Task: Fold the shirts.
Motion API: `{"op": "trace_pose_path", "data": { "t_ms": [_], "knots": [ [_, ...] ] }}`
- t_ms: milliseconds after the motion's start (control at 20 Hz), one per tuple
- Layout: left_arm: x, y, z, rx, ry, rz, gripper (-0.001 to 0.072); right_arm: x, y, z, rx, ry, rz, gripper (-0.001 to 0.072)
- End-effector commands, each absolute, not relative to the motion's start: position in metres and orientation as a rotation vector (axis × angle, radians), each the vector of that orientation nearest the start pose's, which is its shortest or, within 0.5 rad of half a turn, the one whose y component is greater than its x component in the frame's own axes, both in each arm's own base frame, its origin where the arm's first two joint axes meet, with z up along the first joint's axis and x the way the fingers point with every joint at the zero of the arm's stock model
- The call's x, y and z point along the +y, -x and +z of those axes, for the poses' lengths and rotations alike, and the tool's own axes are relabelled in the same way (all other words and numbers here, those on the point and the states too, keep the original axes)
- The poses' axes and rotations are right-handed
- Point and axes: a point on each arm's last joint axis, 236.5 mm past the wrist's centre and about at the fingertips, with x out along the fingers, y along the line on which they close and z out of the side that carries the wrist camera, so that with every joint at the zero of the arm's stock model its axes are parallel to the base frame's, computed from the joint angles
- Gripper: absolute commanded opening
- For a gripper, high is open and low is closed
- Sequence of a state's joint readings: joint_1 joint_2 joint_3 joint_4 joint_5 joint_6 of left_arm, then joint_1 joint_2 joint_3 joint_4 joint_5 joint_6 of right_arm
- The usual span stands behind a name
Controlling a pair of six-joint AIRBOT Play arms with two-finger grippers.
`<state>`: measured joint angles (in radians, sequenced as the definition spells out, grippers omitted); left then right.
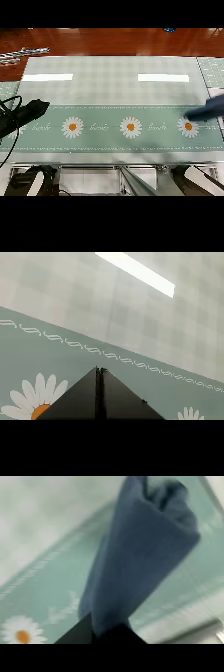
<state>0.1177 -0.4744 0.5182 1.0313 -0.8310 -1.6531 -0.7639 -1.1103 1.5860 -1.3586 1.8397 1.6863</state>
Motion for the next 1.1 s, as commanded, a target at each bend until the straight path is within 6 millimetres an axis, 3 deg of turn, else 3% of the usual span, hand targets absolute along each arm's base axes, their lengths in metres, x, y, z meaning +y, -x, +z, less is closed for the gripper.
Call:
{"op": "trace_pose_path", "data": {
  "t_ms": [0, 200, 300, 450, 550, 600, 650, 700, 750, 800, 850, 950, 1050],
  "knots": [
    [-0.054, -0.293, 0.079, 0.713, 0.607, -0.097, 0.0018, -0.188, -0.137, 0.135, 1.361, -0.711, -0.834, 0.0024],
    [-0.054, -0.293, 0.079, 0.713, 0.608, -0.097, 0.0018, -0.183, -0.061, 0.094, 1.475, -0.781, -1.039, 0.0046],
    [-0.054, -0.293, 0.080, 0.711, 0.607, -0.097, 0.0017, -0.179, -0.038, 0.075, 1.528, -0.801, -1.115, 0.0366],
    [-0.044, -0.303, 0.090, 0.635, 0.508, -0.103, 0.0018, -0.174, -0.044, 0.066, 1.526, -0.825, -1.077, 0.0378],
    [-0.024, -0.318, 0.108, 0.524, 0.523, -0.044, 0.0018, -0.179, -0.049, 0.070, 1.495, -0.813, -1.079, 0.0375],
    [-0.015, -0.326, 0.120, 0.471, 0.536, -0.021, 0.0017, -0.190, -0.062, 0.076, 1.420, -0.794, -1.070, 0.0361],
    [-0.009, -0.332, 0.130, 0.448, 0.538, -0.011, 0.0017, -0.202, -0.083, 0.086, 1.314, -0.777, -1.041, 0.0289],
    [-0.008, -0.340, 0.143, 0.436, 0.531, -0.016, 0.0017, -0.210, -0.114, 0.100, 1.191, -0.774, -0.970, 0.0127],
    [-0.009, -0.350, 0.158, 0.423, 0.516, -0.029, 0.0017, -0.215, -0.157, 0.121, 1.046, -0.770, -0.843, 0.0025],
    [-0.011, -0.360, 0.176, 0.415, 0.508, -0.046, 0.0017, -0.212, -0.208, 0.147, 0.907, -0.768, -0.681, 0.0025],
    [-0.015, -0.374, 0.196, 0.405, 0.497, -0.072, 0.0017, -0.200, -0.253, 0.172, 0.810, -0.757, -0.533, 0.0024],
    [-0.046, -0.403, 0.234, 0.411, 0.449, -0.189, 0.0017, -0.153, -0.330, 0.212, 0.729, -0.669, -0.270, 0.0024],
    [-0.100, -0.426, 0.247, 0.484, 0.370, -0.345, 0.0017, -0.080, -0.390, 0.223, 0.750, -0.513, -0.059, 0.0024]
  ]
}}
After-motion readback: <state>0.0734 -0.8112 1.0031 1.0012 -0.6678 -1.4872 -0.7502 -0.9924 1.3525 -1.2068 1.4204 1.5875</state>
